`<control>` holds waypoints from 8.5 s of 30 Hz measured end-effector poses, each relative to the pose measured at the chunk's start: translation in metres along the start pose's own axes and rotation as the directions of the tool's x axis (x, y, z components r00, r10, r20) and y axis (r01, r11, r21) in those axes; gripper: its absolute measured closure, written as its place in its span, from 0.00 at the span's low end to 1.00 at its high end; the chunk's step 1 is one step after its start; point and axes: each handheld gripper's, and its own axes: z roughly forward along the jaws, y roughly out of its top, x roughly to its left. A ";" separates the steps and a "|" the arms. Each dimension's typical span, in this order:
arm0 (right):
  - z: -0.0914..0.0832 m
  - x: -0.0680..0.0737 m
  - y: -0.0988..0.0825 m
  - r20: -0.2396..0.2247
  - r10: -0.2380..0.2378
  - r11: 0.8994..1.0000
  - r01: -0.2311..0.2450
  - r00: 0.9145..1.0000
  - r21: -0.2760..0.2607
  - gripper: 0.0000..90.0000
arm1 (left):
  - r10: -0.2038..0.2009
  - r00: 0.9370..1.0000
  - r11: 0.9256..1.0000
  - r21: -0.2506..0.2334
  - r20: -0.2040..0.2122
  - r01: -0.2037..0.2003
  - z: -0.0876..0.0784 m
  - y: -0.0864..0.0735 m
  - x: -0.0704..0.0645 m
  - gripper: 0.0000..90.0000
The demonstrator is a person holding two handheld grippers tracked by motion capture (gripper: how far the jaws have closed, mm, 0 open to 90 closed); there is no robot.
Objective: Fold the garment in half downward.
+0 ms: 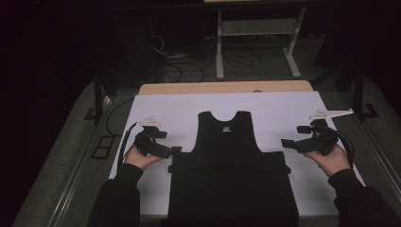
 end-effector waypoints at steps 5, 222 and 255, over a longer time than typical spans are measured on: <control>0.003 -0.002 0.004 -0.003 0.001 1.000 -0.001 1.000 0.008 0.00 | 0.005 1.000 1.000 0.005 -0.003 -0.005 0.000 0.007 0.003 0.00; 0.077 0.041 0.056 -0.145 -0.026 1.000 0.024 0.989 -0.017 0.92 | 0.076 0.997 0.996 -0.045 0.004 -0.076 0.051 0.062 -0.037 0.96; 0.052 0.079 -0.004 -0.171 -0.086 0.995 0.093 0.982 0.035 0.92 | 0.111 0.993 0.993 -0.043 0.047 -0.109 0.034 0.001 -0.088 0.96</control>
